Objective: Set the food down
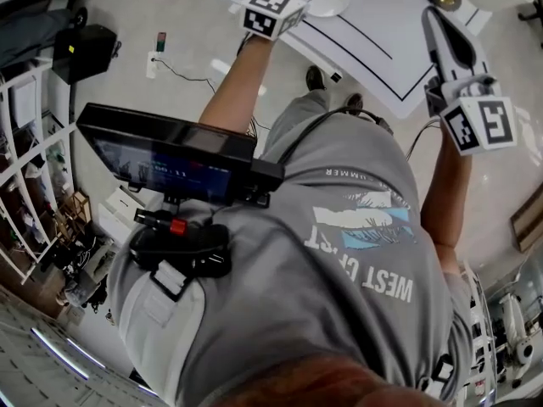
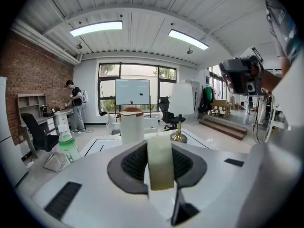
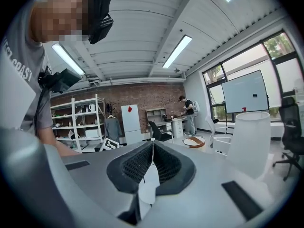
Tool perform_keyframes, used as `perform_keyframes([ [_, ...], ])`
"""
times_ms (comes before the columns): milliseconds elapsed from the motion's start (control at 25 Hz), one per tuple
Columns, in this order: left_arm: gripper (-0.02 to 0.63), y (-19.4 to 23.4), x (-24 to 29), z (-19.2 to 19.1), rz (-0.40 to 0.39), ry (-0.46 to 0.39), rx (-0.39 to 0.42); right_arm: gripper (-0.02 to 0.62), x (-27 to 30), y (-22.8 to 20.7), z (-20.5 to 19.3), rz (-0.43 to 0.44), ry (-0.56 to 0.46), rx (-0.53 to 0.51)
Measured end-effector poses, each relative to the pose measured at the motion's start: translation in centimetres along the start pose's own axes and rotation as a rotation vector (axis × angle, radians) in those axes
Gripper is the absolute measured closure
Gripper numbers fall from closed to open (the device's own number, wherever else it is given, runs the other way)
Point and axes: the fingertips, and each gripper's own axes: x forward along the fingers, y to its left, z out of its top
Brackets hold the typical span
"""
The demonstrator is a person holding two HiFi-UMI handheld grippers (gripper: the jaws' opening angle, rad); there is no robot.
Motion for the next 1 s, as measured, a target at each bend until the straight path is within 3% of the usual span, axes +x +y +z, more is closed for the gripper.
perform_keyframes([
  [640,0.506,1.1,7.9,-10.8,-0.071,0.295,0.149,0.586,0.1,-2.2,-2.6,-0.067,0.058,0.049],
  [1000,0.506,0.9,10.3,-14.5,-0.062,0.419,0.316,0.586,-0.1,-2.7,-3.3,-0.081,0.074,0.066],
])
